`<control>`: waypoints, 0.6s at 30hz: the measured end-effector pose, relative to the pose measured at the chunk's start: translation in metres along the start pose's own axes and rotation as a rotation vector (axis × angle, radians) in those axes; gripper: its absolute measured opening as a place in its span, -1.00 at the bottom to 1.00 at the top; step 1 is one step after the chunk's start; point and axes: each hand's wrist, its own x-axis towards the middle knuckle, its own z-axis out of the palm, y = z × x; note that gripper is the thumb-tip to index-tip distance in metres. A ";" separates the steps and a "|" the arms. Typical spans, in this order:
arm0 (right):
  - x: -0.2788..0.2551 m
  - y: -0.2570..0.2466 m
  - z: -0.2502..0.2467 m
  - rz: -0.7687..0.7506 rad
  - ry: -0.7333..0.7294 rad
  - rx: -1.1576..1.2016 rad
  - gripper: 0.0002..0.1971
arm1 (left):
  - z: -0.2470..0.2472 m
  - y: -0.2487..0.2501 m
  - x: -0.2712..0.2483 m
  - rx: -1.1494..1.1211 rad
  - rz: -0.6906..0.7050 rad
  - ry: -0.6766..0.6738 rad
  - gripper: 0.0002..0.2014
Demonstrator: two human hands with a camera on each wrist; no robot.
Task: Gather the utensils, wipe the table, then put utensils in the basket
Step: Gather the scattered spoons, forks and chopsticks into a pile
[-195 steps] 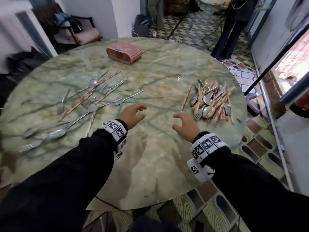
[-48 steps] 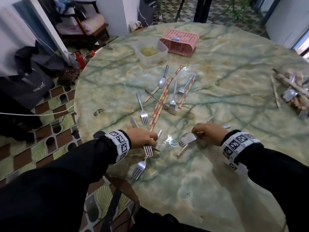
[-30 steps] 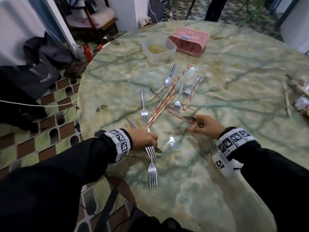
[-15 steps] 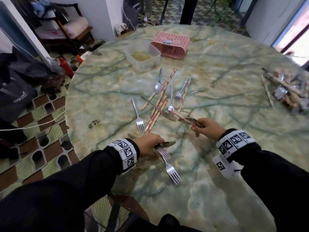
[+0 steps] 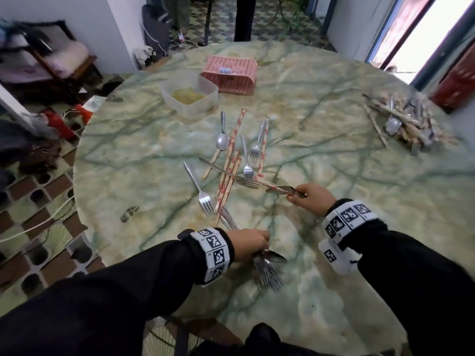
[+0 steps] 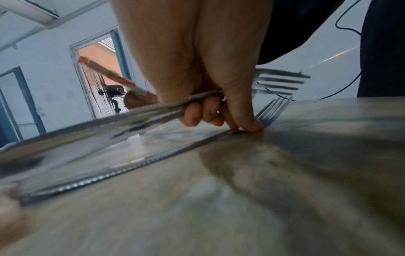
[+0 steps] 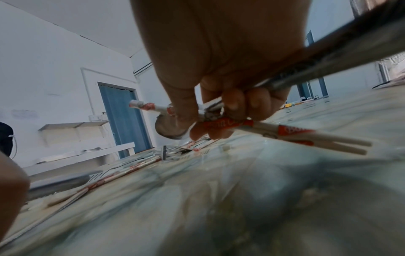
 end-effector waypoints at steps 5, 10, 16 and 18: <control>0.000 -0.002 0.002 -0.004 -0.003 0.000 -0.76 | -0.004 0.003 0.003 0.006 -0.009 -0.031 -0.75; -0.001 -0.010 -0.009 0.078 0.039 -0.032 -0.59 | -0.011 0.008 -0.001 -0.055 0.077 0.104 -0.80; 0.011 -0.028 -0.017 0.004 0.022 0.040 -0.65 | -0.043 -0.004 -0.033 -0.559 0.058 0.811 -0.78; 0.022 -0.035 -0.010 0.033 0.038 0.197 -0.69 | -0.056 -0.020 -0.048 -0.616 -0.031 0.988 -0.80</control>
